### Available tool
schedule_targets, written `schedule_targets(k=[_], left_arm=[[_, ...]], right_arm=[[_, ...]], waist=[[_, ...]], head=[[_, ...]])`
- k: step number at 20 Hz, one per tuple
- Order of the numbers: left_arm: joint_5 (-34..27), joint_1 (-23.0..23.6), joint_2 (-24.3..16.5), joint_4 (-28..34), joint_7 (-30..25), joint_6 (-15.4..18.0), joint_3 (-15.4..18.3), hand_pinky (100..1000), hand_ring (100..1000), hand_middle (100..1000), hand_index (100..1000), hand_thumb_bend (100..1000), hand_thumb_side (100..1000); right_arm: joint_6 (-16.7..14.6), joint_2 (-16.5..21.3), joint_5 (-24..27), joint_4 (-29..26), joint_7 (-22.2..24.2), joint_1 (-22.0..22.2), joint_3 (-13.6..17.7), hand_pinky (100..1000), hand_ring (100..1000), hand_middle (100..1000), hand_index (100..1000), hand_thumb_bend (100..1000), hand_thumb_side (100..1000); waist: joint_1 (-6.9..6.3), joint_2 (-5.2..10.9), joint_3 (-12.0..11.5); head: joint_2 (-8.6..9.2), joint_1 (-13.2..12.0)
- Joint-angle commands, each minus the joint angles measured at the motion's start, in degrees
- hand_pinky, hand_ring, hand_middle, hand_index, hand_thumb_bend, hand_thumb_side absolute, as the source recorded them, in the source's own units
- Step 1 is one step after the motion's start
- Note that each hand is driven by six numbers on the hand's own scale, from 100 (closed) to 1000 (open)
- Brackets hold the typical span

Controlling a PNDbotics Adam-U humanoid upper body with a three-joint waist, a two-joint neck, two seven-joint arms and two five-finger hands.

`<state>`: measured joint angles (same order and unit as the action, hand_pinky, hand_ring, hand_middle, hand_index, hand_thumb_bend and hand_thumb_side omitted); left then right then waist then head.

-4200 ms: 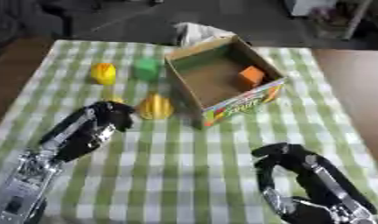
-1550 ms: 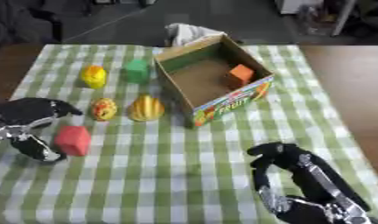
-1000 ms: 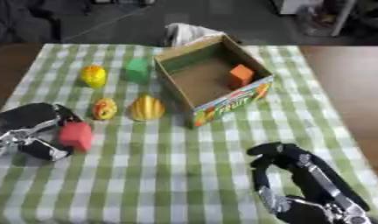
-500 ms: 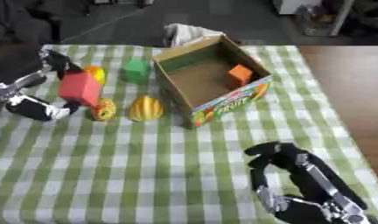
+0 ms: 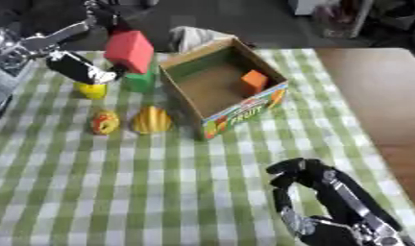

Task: Pick up objects on the table and place them in the box.

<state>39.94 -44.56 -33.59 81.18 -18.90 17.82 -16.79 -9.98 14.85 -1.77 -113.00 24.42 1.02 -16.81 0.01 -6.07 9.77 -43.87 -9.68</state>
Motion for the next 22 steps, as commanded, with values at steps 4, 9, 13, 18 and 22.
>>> schedule_targets(k=[4,9,13,18,22], left_arm=[[10.4,-5.6,6.9,-11.9,7.6,5.6,-2.6,705,615,571,752,347,217],[16.5,-6.7,10.9,-16.4,11.4,8.8,-3.7,710,635,620,791,339,228],[20.0,-6.9,12.3,-17.4,10.3,10.4,-4.8,725,661,668,828,406,272],[24.2,-6.8,13.8,-17.5,10.9,10.4,-5.4,744,692,756,900,473,295],[25.1,-6.6,13.7,-16.6,12.3,8.9,-5.3,751,703,778,919,457,279]], right_arm=[[0.0,0.1,0.9,-1.1,0.8,-0.8,-0.5,680,483,426,739,100,124],[0.1,0.0,1.1,-1.1,1.1,-1.0,-0.8,679,483,427,739,100,125],[0.1,0.0,1.2,-0.9,1.2,-1.1,-0.9,679,483,427,739,100,129],[0.1,-0.1,1.3,-0.9,1.3,-1.2,-0.9,679,482,427,739,100,128],[0.1,-0.2,1.2,-0.7,1.3,-1.2,-0.9,679,483,428,739,100,129]], waist=[[0.47,0.09,1.1],[0.52,-0.23,1.5],[0.41,-0.32,1.7],[0.44,-0.30,2.1],[0.28,-0.25,2.2]], head=[[-0.25,0.0],[-0.25,-0.4],[-0.25,-0.4],[-0.25,-0.4],[-0.25,-0.4]])
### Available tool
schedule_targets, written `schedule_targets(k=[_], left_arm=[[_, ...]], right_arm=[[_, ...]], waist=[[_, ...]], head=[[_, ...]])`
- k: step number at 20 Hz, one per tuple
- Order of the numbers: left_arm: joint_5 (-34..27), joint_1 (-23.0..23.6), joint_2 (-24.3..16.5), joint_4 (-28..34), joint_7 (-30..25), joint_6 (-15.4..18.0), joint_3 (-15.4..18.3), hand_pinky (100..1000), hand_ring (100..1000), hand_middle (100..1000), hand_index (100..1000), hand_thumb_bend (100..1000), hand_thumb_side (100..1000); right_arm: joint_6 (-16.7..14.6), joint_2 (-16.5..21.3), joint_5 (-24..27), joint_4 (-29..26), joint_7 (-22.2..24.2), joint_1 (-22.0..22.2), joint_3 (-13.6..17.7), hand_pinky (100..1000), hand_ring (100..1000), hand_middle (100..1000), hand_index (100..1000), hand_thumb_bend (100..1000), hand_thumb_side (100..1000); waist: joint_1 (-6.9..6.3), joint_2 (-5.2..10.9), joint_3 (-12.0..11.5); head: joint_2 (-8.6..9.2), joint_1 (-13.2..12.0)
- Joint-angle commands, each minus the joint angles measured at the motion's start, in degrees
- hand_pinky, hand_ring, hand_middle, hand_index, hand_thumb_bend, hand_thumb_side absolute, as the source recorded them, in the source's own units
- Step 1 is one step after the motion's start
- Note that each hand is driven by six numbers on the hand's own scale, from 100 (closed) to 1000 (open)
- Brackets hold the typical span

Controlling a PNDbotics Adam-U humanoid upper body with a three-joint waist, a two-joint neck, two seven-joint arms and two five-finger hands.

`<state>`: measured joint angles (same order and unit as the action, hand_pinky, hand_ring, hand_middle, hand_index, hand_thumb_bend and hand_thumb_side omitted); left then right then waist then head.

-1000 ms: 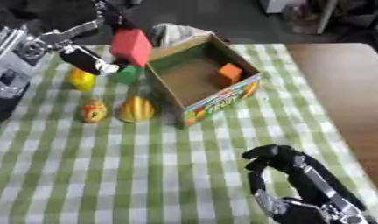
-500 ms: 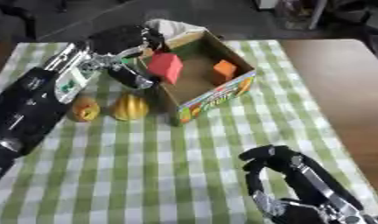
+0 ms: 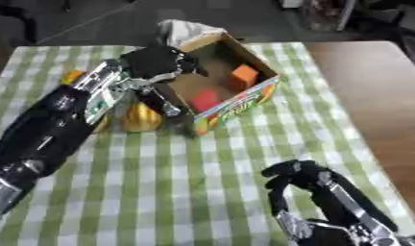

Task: Pick up objects on the table and place them in the box.

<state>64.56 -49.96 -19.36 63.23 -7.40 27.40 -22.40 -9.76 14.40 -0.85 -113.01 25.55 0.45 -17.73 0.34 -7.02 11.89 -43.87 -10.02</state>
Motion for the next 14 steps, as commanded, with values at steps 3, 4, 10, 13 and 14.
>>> schedule_targets(k=[3,4,10,13,14], left_arm=[[-2.0,-0.9,-2.0,3.3,-0.4,-0.9,0.2,745,691,758,897,409,266],[-3.6,-0.8,-2.8,4.5,-1.4,-0.6,0.1,744,686,746,885,383,260],[-17.2,1.0,-12.1,13.7,-16.4,-1.2,-0.2,748,677,712,865,372,297],[-19.0,2.7,-15.3,15.7,-23.7,-3.4,0.2,750,680,717,870,402,371],[-18.6,3.3,-15.7,15.5,-25.9,-4.1,0.4,751,682,721,871,418,408]], right_arm=[[-0.1,0.3,0.3,-0.6,0.1,-0.7,0.1,679,483,428,739,100,131],[-0.1,0.4,0.2,-0.6,0.1,-0.7,0.1,680,482,428,739,100,129],[-0.2,0.6,-0.2,-0.3,-0.3,-0.5,0.4,680,482,429,739,100,129],[-0.3,0.8,-0.3,-0.2,-0.3,-0.4,0.5,680,482,429,739,100,128],[-0.3,0.8,-0.3,-0.2,-0.3,-0.4,0.5,680,482,429,739,100,127]], waist=[[-0.21,0.76,0.0],[-0.26,0.79,-0.1],[-0.78,1.05,-0.9],[-1.04,1.14,-1.3],[-1.06,1.15,-1.4]], head=[[-0.25,-0.1],[-0.25,0.0],[-0.25,0.7],[-0.25,0.9],[-0.25,1.0]])
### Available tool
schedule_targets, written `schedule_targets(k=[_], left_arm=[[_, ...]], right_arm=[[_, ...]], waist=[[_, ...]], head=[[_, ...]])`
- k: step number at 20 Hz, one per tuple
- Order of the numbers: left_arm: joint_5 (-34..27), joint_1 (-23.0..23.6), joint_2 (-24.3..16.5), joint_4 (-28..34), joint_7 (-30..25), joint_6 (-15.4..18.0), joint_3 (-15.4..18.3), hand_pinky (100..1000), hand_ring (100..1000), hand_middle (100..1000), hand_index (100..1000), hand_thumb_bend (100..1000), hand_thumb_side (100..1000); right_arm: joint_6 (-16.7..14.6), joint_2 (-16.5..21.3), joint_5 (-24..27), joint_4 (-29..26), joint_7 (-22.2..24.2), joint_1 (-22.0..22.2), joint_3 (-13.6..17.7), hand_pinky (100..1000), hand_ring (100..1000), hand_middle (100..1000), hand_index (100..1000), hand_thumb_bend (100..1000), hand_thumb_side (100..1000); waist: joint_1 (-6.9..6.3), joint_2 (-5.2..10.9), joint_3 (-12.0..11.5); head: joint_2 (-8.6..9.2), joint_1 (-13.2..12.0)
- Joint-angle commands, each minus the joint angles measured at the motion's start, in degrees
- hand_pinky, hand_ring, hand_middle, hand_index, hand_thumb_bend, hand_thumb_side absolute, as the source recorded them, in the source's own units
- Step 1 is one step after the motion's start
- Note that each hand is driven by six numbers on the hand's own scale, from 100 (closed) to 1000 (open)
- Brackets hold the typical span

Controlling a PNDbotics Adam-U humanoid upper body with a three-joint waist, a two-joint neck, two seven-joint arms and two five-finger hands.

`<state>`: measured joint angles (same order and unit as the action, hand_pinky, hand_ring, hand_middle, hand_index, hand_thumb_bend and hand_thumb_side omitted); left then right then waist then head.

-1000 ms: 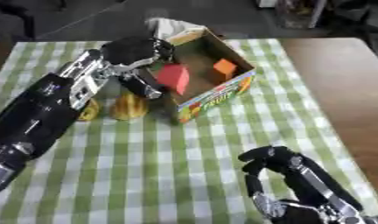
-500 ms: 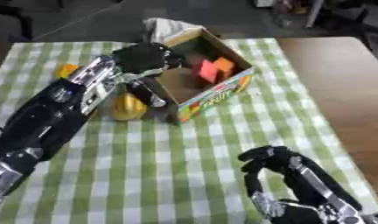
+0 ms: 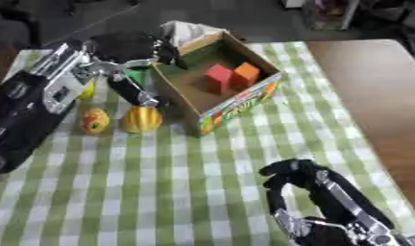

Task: Pick up objects on the table and place them in the box.

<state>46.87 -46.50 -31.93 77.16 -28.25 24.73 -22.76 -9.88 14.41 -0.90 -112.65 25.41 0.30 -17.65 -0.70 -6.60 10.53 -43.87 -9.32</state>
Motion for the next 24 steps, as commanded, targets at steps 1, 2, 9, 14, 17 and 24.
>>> schedule_targets(k=[1,2,9,14,17,24], left_arm=[[0.0,0.5,-3.3,0.9,-7.0,-2.2,1.1,751,682,722,871,424,428],[1.0,1.0,-3.1,0.0,-8.3,-2.8,1.4,750,683,724,870,425,450],[6.7,1.9,0.5,-9.0,-9.6,-4.7,3.0,755,697,755,884,424,531],[11.4,1.6,3.0,-13.3,-4.4,-5.7,3.8,761,708,771,887,445,476],[14.1,1.6,4.5,-15.6,-0.9,-6.4,4.3,755,702,759,871,422,431],[13.2,2.6,6.2,-18.3,4.8,-6.3,5.1,627,543,553,707,292,294]], right_arm=[[-0.2,0.8,-0.3,-0.6,-0.2,-0.3,0.5,680,482,429,739,100,127],[-0.2,0.8,-0.4,-0.6,-0.2,-0.3,0.5,680,482,429,739,100,127],[-0.2,0.7,-0.4,-0.7,-0.3,-0.3,0.5,680,481,429,740,100,125],[-0.2,0.6,-0.3,-0.7,-0.2,-0.2,0.5,680,481,430,740,100,125],[-0.2,0.5,-0.3,-0.7,-0.3,-0.2,0.5,680,481,430,740,100,126],[-0.2,0.4,-0.3,-0.6,-0.3,-0.3,0.6,681,481,431,740,100,127]], waist=[[0.00,0.74,-0.1],[0.04,0.74,-0.2],[0.39,0.74,-0.1],[0.51,0.73,0.1],[0.53,0.71,0.2],[0.45,0.67,0.4]], head=[[-0.25,0.4],[-0.25,0.5],[-0.25,0.6],[-0.25,0.6],[-0.25,0.5],[-0.25,0.6]])
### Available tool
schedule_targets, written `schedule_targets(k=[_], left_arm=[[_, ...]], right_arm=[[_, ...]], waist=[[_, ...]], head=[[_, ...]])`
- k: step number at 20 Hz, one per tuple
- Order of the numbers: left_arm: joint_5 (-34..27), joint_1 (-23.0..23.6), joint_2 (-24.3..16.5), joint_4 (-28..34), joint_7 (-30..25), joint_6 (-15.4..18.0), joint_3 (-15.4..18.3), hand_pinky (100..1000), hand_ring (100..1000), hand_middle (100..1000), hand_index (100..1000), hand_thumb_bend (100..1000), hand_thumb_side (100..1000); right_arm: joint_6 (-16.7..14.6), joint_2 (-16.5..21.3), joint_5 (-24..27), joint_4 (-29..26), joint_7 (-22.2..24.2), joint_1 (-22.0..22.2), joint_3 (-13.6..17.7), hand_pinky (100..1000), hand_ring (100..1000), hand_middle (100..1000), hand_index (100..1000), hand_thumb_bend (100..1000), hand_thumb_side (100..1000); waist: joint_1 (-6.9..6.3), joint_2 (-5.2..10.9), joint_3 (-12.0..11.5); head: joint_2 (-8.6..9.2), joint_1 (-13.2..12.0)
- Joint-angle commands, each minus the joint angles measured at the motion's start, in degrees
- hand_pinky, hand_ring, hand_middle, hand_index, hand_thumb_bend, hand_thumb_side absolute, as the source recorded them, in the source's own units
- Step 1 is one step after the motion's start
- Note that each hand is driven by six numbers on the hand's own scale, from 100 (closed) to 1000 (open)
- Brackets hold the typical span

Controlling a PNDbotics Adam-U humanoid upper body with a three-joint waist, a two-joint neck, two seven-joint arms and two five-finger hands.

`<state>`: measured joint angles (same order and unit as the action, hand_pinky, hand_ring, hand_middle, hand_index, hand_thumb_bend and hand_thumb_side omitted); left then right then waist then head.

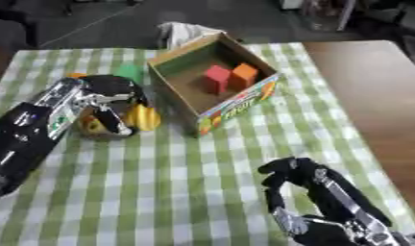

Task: Pick up objects on the table and place them in the box.

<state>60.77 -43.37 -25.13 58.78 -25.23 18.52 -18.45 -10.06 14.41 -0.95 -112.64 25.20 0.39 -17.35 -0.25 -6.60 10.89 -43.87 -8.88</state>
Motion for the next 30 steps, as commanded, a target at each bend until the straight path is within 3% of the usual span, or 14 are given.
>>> schedule_targets(k=[1,5,9,13,16,21,30], left_arm=[[-1.4,-0.4,-0.7,0.5,2.4,-0.2,1.0,571,480,479,640,241,275],[-6.1,-0.6,-2.8,5.3,2.2,-0.4,1.2,504,408,393,555,159,258],[-11.7,-1.7,-6.6,12.9,-2.1,-0.5,1.9,517,412,394,556,170,249],[-14.5,-4.1,-8.0,16.1,-1.6,-2.9,3.4,535,433,410,581,139,228],[-14.6,-6.4,-5.4,13.9,1.5,-4.4,4.0,543,445,419,593,108,214],[-11.8,-9.6,1.1,7.8,7.1,-4.0,3.3,549,458,433,612,100,210],[-3.5,-10.3,8.1,1.6,10.7,-3.4,1.6,601,525,522,722,222,233]], right_arm=[[0.0,0.4,-0.3,-0.6,-0.1,-0.3,0.3,681,481,431,740,100,127],[-0.1,0.5,-0.4,-0.5,-0.2,-0.2,0.3,681,481,431,740,100,126],[-0.1,0.6,-0.5,-0.4,-0.2,-0.1,0.3,681,481,432,740,100,127],[-0.1,0.6,-0.5,-0.3,-0.1,0.0,0.2,681,481,433,740,100,128],[-0.1,0.5,-0.3,-0.3,0.0,-0.1,0.1,681,481,433,740,100,128],[0.0,0.2,0.1,-0.3,0.4,-0.2,-0.4,681,481,433,740,100,130],[0.1,0.1,0.5,-0.4,1.0,-0.4,-0.8,681,481,434,740,100,131]], waist=[[-0.01,0.69,0.0],[-0.08,0.84,-0.1],[-0.22,1.00,-0.3],[-0.23,1.11,-0.1],[-0.14,1.11,0.2],[0.25,0.98,1.0],[0.65,0.65,1.9]], head=[[-0.25,0.1],[-0.25,0.2],[-0.25,0.2],[-0.25,-0.1],[-0.25,-0.4],[-0.25,-1.2],[-0.25,-1.4]])
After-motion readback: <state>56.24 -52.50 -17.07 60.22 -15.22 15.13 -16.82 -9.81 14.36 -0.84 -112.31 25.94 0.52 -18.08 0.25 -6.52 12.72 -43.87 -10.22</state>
